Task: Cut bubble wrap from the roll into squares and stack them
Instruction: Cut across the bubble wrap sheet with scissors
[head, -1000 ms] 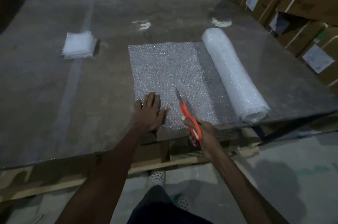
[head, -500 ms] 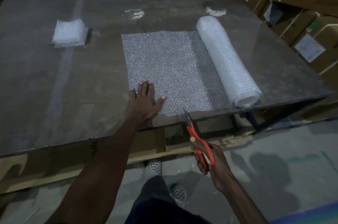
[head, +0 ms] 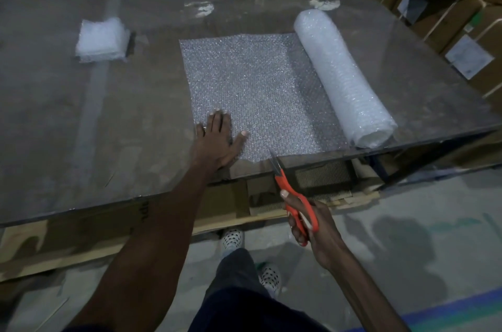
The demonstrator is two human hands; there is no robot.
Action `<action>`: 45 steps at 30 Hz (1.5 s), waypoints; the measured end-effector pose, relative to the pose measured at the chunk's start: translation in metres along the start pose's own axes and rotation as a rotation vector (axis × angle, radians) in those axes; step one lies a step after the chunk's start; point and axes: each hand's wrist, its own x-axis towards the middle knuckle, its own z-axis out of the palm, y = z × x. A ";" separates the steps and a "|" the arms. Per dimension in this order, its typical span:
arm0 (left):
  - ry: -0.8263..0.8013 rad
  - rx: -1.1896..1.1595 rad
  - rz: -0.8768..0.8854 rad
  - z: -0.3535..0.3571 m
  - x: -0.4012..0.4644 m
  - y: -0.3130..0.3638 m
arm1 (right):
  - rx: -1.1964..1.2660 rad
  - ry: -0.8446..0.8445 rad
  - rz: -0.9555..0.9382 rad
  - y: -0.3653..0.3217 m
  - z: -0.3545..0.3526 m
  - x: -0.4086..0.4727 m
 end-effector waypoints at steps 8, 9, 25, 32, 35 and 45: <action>0.012 0.001 0.002 -0.001 -0.001 0.001 | -0.004 0.012 -0.034 -0.004 0.007 0.013; 0.011 -0.002 0.000 -0.001 -0.001 0.001 | -0.007 0.017 -0.039 -0.003 0.007 0.014; -0.008 -0.019 -0.017 -0.002 -0.002 0.003 | 0.018 0.080 -0.051 0.005 0.012 0.020; -0.005 -0.015 -0.018 -0.002 -0.002 0.003 | 0.016 0.108 -0.052 0.005 0.015 0.020; -0.007 -0.019 -0.016 -0.002 -0.002 0.003 | 0.020 0.131 -0.036 0.004 0.017 0.023; -0.013 -0.030 -0.024 0.000 -0.001 0.002 | 0.009 0.110 -0.043 -0.002 0.017 0.028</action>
